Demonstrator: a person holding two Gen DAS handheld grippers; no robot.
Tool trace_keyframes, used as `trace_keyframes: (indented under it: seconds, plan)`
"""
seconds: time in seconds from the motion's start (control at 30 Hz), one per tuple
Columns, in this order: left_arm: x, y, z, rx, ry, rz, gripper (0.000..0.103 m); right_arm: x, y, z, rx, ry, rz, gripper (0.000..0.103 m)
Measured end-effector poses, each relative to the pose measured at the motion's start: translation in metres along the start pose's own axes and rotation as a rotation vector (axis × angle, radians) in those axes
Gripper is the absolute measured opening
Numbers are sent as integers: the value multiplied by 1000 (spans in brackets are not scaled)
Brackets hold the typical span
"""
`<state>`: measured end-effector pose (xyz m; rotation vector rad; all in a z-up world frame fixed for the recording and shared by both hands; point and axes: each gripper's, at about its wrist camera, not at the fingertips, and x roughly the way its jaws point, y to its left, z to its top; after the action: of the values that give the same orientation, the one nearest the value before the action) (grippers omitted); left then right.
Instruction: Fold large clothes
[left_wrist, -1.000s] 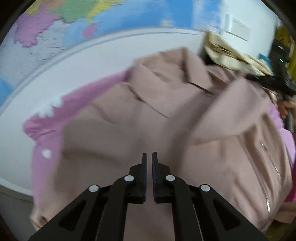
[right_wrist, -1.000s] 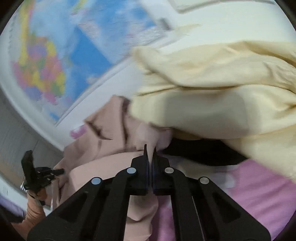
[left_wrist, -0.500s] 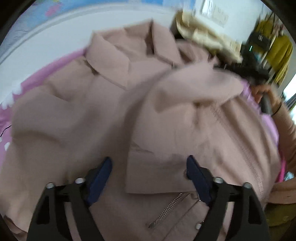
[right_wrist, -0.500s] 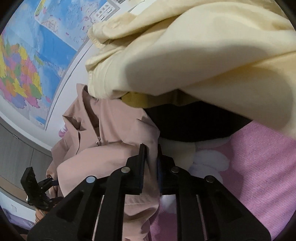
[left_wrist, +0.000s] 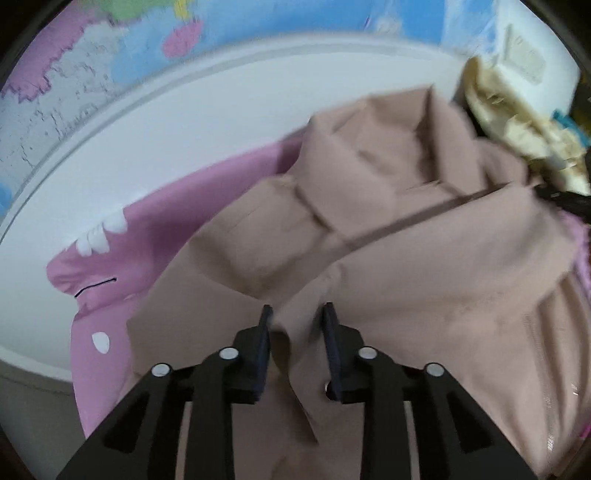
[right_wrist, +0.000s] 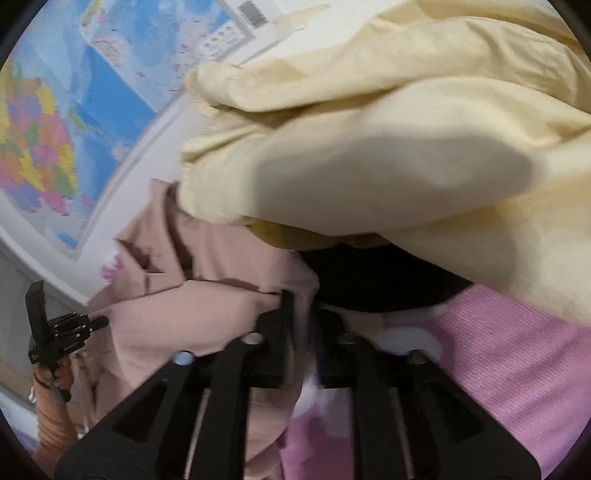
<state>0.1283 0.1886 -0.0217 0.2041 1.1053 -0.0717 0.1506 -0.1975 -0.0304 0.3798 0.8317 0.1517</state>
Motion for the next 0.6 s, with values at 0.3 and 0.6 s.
trace_keyframes:
  seconds: [0.3, 0.6]
  plan:
    - [-3, 0, -16, -21, -64, -6, 58, -40, 88, -38, -315, -95, 45, 25]
    - [-91, 44, -78, -143, -216, 139, 71, 40, 119, -66, -408, 143, 24, 22]
